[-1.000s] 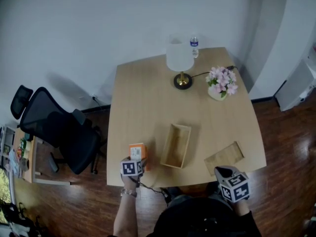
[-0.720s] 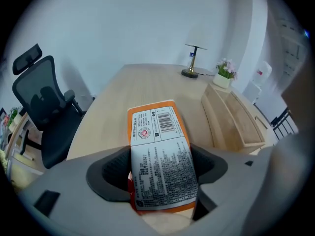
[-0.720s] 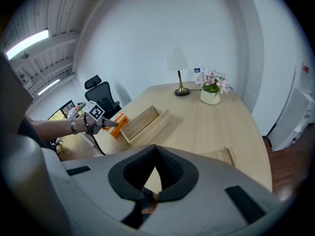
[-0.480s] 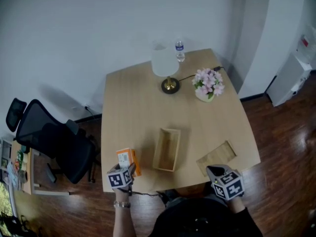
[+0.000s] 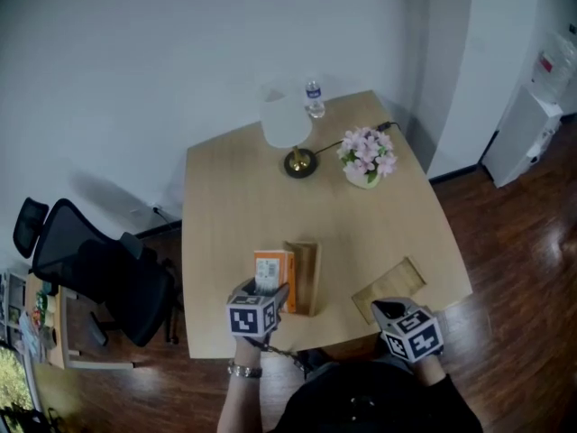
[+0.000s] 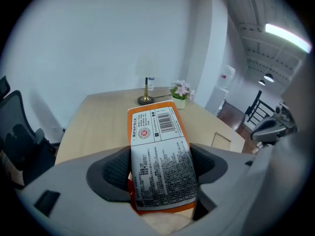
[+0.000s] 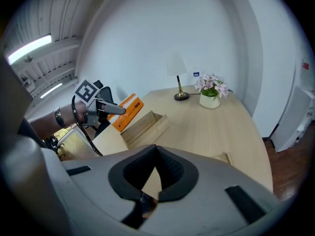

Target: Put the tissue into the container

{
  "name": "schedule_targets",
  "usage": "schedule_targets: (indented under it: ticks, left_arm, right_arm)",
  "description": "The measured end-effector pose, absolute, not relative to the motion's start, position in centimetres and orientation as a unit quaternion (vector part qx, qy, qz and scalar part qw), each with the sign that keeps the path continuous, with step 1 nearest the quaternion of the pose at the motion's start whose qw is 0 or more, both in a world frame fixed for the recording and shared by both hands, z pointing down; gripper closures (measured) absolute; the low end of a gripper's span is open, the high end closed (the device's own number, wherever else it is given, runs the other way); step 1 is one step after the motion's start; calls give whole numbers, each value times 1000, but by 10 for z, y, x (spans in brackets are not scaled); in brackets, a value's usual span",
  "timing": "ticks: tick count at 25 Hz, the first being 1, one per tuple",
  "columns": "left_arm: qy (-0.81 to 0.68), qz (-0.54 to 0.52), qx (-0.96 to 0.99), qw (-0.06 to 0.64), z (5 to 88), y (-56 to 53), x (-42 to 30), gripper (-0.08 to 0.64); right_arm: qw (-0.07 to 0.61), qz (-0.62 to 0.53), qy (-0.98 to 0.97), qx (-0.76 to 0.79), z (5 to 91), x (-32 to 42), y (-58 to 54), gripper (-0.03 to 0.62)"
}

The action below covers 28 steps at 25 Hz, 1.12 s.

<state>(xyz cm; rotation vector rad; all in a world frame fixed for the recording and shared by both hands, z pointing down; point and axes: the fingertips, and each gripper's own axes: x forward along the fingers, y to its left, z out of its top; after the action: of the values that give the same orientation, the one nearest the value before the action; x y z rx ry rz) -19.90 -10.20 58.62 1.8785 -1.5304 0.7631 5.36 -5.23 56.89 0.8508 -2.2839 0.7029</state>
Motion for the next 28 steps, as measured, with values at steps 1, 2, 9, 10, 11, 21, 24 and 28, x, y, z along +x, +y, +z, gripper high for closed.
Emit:
schedule_targets:
  ticks: [1, 2, 9, 10, 11, 21, 24, 28]
  left_arm:
    - [-566, 296, 710, 295, 591, -108, -189, 190]
    - [-558, 306, 713, 294, 596, -113, -181, 190]
    - [-534, 360, 705, 299, 637, -133, -161, 190]
    - [-534, 365, 700, 301, 644, -134, -161, 190]
    - [-536, 370, 695, 304, 651, -133, -162, 190]
    - [-551, 370, 688, 295, 685, -134, -162, 135]
    - [-548, 355, 697, 295, 670, -132, -162, 81]
    - [-541, 300, 737, 273, 611, -129, -146, 91]
  right_arm:
    - [297, 267, -858, 322, 569, 56, -53, 604]
    - [295, 270, -857, 325, 569, 59, -53, 604]
    - [287, 287, -846, 346, 573, 83, -56, 604]
    - [287, 290, -844, 348, 575, 87, -56, 604]
    - [287, 293, -842, 350, 576, 89, -55, 604]
    - [287, 305, -835, 357, 580, 101, -53, 604]
    - [287, 302, -838, 354, 579, 97, -54, 604]
    - [281, 294, -844, 349, 575, 88, -58, 604]
